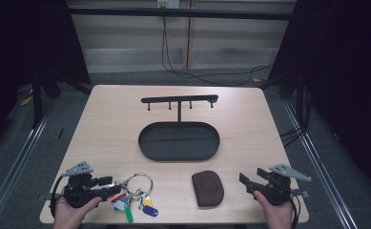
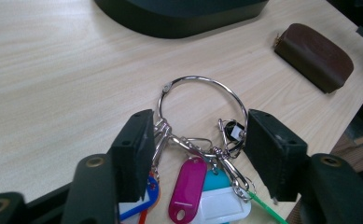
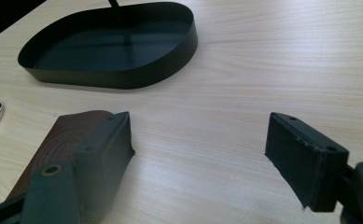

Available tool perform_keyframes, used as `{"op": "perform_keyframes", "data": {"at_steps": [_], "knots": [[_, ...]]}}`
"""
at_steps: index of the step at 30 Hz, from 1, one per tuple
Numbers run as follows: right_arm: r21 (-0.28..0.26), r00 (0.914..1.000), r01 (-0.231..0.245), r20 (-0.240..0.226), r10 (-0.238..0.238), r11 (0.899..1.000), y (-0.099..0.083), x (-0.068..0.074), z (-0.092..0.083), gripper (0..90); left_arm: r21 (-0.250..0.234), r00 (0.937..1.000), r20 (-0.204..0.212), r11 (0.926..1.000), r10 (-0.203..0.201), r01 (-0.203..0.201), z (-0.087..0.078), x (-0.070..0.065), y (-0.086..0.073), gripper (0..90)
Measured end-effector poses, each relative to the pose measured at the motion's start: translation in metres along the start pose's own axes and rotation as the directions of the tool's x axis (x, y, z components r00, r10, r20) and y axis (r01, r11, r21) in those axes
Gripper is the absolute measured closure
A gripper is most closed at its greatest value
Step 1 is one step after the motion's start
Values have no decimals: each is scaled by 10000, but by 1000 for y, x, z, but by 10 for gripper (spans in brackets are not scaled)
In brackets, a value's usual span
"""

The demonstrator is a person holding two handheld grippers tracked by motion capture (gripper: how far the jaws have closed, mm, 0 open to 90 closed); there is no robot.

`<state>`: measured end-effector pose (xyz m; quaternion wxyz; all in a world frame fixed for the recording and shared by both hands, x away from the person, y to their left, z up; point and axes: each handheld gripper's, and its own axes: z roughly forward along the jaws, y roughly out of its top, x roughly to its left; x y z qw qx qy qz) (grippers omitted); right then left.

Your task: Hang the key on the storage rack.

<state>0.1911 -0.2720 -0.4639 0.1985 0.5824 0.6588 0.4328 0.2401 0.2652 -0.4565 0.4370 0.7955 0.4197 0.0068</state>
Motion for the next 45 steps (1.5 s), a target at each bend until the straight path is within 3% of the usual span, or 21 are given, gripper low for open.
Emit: {"op": "perform_keyframes", "data": {"at_steps": [5,9,17,23,25,27,29,34,36,38,45], "knots": [[141,10000,30,-23,-30,9999,0,-1,3,211,93,10000,-9,10000,-25,25,1,1,1,415],[22,9999,-93,65,92,10000,1,-2,2,208,245,9997,-43,9994,256,-255,1,-1,1,464],[202,10000,-23,-47,24,9998,-1,-1,3,198,501,9971,321,9962,693,-708,4,-7,3,497],[345,9999,22,-113,-18,9994,-1,0,4,196,544,9960,682,9967,572,-609,4,-9,6,482],[364,9999,8,-116,-3,9993,-1,0,5,196,570,9964,657,9968,531,-568,4,-10,8,486],[377,9999,-9,-120,13,9993,-1,-1,5,196,617,9979,360,9966,530,-552,4,-12,11,483],[382,9999,-74,-142,79,9992,-1,-1,5,196,623,9979,544,9974,341,-375,5,-12,13,450],[401,9999,-38,-167,44,9992,-1,-1,5,196,1001,9962,331,9915,800,-830,4,-17,19,504],[417,9998,-80,-199,89,9991,-1,-2,6,196,1108,9951,368,9892,921,-956,5,-20,23,504],[472,9998,-78,-202,88,9989,-1,-2,7,196,1039,9955,105,9901,938,-944,5,-22,25,474],[504,9998,-16,-216,27,9987,-1,-1,8,195,1421,9915,171,9813,1287,-1298,8,-31,40,481]]}}
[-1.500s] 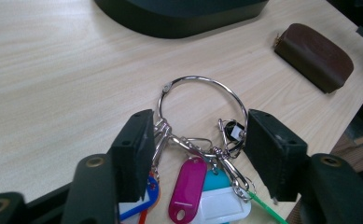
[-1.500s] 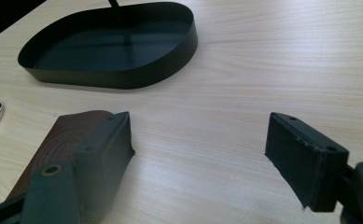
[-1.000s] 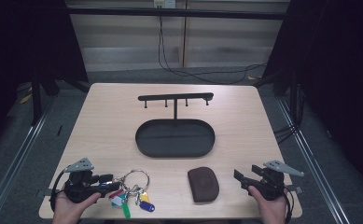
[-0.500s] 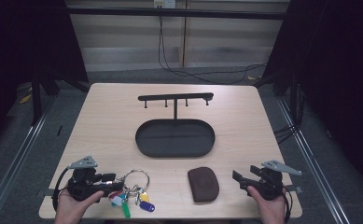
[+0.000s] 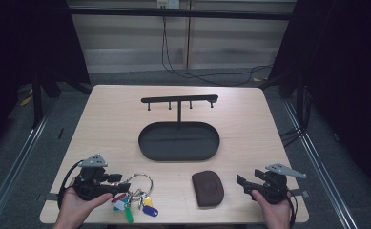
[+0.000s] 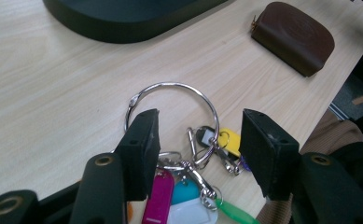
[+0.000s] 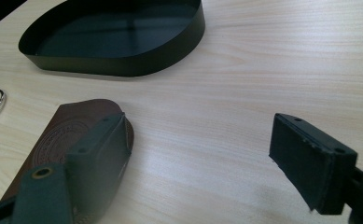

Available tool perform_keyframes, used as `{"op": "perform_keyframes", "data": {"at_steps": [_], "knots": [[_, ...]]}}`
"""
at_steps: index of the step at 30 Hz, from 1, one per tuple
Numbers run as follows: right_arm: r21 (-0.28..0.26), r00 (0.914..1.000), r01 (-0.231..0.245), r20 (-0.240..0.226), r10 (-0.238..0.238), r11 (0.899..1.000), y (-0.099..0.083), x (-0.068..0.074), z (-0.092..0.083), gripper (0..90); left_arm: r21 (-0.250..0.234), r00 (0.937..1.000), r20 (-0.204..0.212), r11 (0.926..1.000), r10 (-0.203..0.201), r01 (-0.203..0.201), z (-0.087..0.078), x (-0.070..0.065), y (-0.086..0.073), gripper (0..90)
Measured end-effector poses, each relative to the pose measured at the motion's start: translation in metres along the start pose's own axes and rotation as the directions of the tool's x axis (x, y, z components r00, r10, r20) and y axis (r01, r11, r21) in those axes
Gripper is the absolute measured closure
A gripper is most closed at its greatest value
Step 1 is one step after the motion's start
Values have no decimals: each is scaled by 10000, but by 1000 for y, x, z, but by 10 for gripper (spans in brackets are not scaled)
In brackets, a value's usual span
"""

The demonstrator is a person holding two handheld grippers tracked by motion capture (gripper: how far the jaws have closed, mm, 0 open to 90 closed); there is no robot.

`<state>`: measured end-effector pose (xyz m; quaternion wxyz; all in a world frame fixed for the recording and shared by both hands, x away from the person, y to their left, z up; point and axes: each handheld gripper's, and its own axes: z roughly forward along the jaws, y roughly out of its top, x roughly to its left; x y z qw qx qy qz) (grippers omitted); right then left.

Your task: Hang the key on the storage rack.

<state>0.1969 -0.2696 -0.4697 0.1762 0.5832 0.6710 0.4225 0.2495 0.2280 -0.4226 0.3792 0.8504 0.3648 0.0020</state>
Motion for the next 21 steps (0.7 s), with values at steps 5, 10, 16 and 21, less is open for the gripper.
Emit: {"op": "perform_keyframes", "data": {"at_steps": [5,10,16,21], "knots": [[-29,10000,-56,8,56,10000,0,0,-1,195,391,9994,-166,9988,300,-293,4,-5,15,494],[-20,10000,-57,3,57,10000,0,0,-1,195,430,9996,-49,9987,276,-274,9,-6,24,517],[-14,10000,-40,33,40,10000,0,0,-1,196,865,9980,484,9953,402,-443,16,-8,36,557],[19,10000,38,61,-38,10000,0,1,-1,196,1365,9950,714,9875,699,-792,25,-14,45,582]]}}
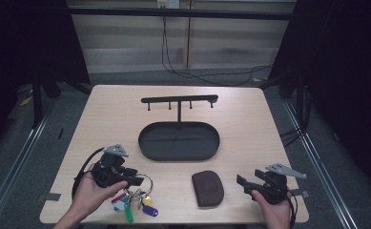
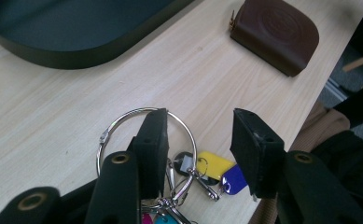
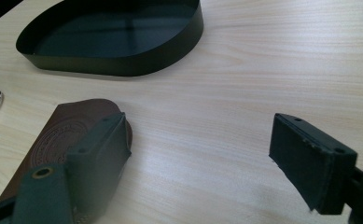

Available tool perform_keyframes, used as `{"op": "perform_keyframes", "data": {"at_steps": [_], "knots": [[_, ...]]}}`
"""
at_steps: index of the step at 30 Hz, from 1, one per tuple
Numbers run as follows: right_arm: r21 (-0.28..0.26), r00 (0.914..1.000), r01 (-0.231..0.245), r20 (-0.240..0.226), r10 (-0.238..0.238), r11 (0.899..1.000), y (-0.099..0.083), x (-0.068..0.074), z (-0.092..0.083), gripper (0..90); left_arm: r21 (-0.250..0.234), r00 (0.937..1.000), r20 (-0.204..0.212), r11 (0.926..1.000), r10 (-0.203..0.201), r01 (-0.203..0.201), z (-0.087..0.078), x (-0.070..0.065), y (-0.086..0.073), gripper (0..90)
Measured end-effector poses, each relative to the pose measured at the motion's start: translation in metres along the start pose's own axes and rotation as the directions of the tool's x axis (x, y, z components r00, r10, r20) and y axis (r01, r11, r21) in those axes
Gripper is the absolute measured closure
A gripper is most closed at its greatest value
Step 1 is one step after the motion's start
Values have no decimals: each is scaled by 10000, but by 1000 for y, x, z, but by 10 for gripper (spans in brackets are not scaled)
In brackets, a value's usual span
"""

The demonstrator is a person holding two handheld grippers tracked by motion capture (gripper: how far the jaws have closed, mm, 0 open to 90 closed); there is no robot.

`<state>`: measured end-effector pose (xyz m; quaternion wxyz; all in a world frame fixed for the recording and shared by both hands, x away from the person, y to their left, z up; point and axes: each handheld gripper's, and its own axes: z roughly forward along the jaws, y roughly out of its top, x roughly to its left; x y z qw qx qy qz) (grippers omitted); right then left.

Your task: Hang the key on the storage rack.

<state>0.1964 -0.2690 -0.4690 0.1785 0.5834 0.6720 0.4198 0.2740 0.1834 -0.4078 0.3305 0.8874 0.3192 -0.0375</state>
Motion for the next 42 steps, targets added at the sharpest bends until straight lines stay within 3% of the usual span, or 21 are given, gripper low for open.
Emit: {"op": "perform_keyframes", "data": {"at_steps": [4,7,13,15,18,21,24,26,31,32,37,39,40,42], "knots": [[-1,10000,18,5,-18,10000,0,0,0,196,696,9991,7,9967,418,-418,8,-5,7,605],[27,10000,20,6,-20,10000,0,0,0,196,1229,9991,-13,9915,431,-426,16,-10,11,630],[73,10000,36,51,-37,10000,0,0,1,196,2179,9987,-4,9747,506,-493,34,-13,17,672],[56,10000,45,82,-45,10000,0,1,1,203,2528,9980,-100,9658,626,-581,38,-13,20,670],[26,9997,203,165,-204,9998,0,2,0,203,2591,9990,-143,9651,420,-369,42,-9,24,646],[65,9997,212,104,-212,9998,0,2,1,198,2811,9994,-138,9593,315,-263,44,-7,28,664],[37,9998,195,48,-195,9998,0,2,1,192,3352,9989,-256,9417,393,-284,50,-9,30,682],[32,9998,179,54,-180,9998,0,2,1,191,3742,9993,-99,9269,353,-290,54,-8,31,686],[47,9998,193,37,-193,9998,0,2,1,190,4244,9996,-143,9053,223,-141,65,-4,32,695],[57,9998,195,38,-195,9998,0,2,1,189,4268,9997,-204,9043,134,-34,67,-4,31,695],[61,9998,174,57,-174,9998,0,1,1,189,4581,9979,-488,8888,436,-164,75,-6,32,707],[129,9999,141,66,-141,9998,0,1,2,189,4686,9979,-428,8831,491,-233,79,-7,32,722],[196,9999,149,32,-150,9997,0,1,2,189,4655,9978,-495,8849,441,-160,80,-8,32,724],[197,9999,154,21,-154,9997,0,2,2,189,4755,9980,-430,8795,454,-195,84,-9,32,738]]}}
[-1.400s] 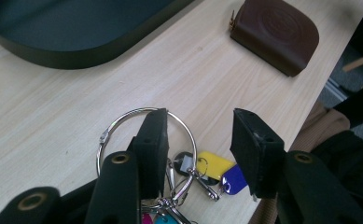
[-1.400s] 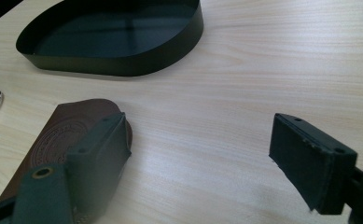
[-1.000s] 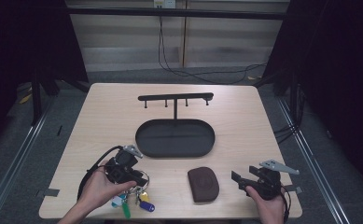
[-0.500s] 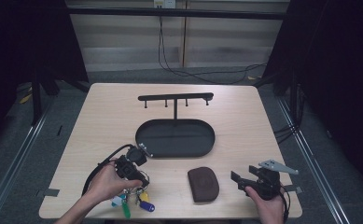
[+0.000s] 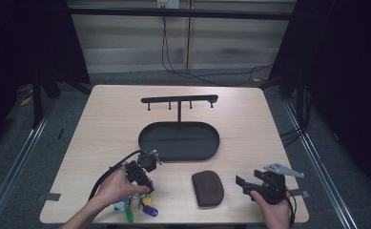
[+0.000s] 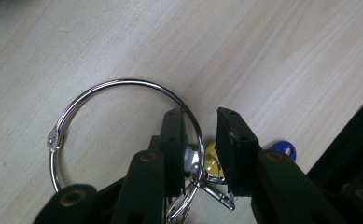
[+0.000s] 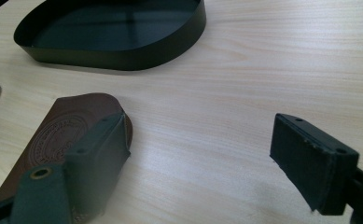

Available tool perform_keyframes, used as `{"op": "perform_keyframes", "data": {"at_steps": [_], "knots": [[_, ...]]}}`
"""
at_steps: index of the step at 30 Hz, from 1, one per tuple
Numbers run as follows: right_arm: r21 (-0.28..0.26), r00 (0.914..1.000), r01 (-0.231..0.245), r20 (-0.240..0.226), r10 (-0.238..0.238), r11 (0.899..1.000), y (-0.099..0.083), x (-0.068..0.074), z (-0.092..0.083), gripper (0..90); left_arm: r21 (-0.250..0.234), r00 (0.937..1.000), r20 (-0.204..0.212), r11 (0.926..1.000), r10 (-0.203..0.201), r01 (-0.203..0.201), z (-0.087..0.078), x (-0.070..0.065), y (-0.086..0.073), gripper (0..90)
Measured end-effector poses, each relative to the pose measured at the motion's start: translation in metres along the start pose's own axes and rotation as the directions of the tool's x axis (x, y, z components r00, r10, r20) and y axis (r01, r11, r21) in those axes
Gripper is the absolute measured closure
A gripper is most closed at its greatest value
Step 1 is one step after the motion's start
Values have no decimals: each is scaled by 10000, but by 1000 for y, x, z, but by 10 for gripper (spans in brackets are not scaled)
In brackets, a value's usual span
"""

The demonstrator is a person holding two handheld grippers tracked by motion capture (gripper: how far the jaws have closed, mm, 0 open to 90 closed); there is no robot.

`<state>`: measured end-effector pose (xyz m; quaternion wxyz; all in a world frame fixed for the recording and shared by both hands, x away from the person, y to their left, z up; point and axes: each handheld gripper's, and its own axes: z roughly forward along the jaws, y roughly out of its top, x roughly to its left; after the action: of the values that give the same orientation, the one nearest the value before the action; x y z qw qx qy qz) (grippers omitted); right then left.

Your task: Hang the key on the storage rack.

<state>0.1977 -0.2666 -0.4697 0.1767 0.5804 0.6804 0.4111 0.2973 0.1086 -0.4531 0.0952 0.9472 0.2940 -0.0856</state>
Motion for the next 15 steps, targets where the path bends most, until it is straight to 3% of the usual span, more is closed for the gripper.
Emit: {"op": "perform_keyframes", "data": {"at_steps": [15], "knots": [[-18,10000,-15,78,15,10000,0,-1,1,186,538,9993,-237,9981,-300,312,11,0,4,775]]}}
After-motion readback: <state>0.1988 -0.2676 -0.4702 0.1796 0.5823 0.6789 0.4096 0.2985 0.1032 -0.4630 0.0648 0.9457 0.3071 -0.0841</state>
